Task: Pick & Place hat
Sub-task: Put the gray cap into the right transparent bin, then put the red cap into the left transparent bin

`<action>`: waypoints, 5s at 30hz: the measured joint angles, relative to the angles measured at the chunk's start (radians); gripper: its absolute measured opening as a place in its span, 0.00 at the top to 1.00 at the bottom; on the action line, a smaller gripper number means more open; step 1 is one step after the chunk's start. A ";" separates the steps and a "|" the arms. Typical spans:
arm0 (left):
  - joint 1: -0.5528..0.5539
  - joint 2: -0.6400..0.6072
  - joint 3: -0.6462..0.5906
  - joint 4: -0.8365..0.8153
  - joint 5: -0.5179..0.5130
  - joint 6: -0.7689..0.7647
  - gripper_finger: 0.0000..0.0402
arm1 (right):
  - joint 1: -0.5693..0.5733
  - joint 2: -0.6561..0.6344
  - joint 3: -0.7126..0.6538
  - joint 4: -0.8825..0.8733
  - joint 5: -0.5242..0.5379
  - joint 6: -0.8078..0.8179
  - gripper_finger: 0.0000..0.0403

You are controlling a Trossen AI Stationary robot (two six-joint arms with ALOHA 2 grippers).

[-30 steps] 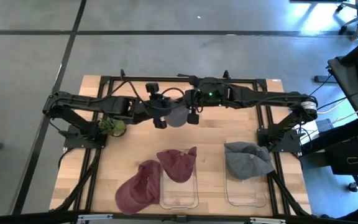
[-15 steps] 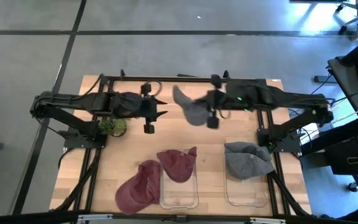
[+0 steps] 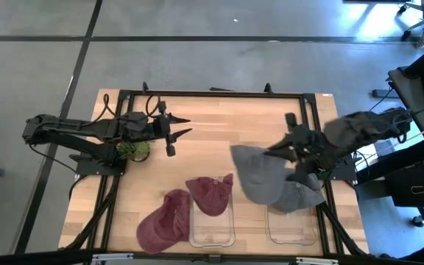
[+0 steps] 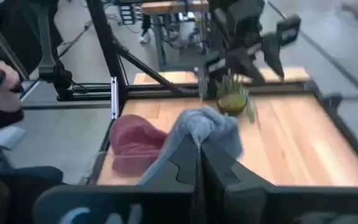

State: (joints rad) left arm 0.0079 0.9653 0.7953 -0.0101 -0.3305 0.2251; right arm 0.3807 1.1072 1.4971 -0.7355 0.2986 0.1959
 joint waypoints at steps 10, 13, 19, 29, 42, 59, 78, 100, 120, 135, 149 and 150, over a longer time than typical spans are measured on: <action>0.090 0.007 -0.053 0.057 -0.011 -0.063 0.67 | 0.349 -0.003 -0.002 -0.081 0.261 0.314 1.00; 0.111 0.007 -0.053 0.055 -0.011 -0.066 0.68 | 0.466 0.010 -0.001 -0.148 0.384 0.422 1.00; 0.146 0.008 -0.053 0.051 -0.011 -0.089 0.68 | 0.674 0.061 -0.002 -0.137 0.554 0.544 1.00; 0.159 0.008 -0.053 0.052 -0.011 -0.139 0.68 | 0.905 0.239 -0.002 -0.294 0.771 0.764 1.00; 0.159 0.008 -0.053 0.015 -0.015 -0.231 0.68 | 0.956 0.528 -0.002 -0.770 0.695 1.121 0.99; 0.159 0.008 -0.053 0.008 -0.027 -0.240 0.68 | 0.937 0.609 -0.040 -0.834 0.539 1.255 0.92; 0.158 0.008 -0.053 -0.043 -0.008 -0.252 0.67 | 0.867 0.485 -0.040 -0.836 0.400 1.204 0.41; 0.158 0.008 -0.053 -0.109 -0.008 -0.273 0.68 | 0.646 0.440 -0.041 -0.835 0.161 0.814 0.41; 0.158 0.008 -0.053 -0.200 0.229 -0.332 0.67 | 0.433 0.149 -0.041 -0.816 0.591 0.637 0.41; 0.068 0.008 -0.053 -0.428 0.699 -0.305 0.67 | -0.155 0.163 -0.044 -0.185 0.082 -0.214 0.40; -0.375 0.042 -0.053 -0.470 0.249 -0.298 0.67 | -0.333 0.202 -0.122 0.055 -0.067 -0.302 0.40; -0.399 0.056 -0.053 -0.462 0.230 -0.297 0.67 | -0.332 0.201 -0.122 0.068 -0.067 -0.302 0.40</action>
State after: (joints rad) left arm -0.3915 1.0216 0.7425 -0.4723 -0.1004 -0.0723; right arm 0.0483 1.3083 1.3750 -0.6677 0.2314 -0.1062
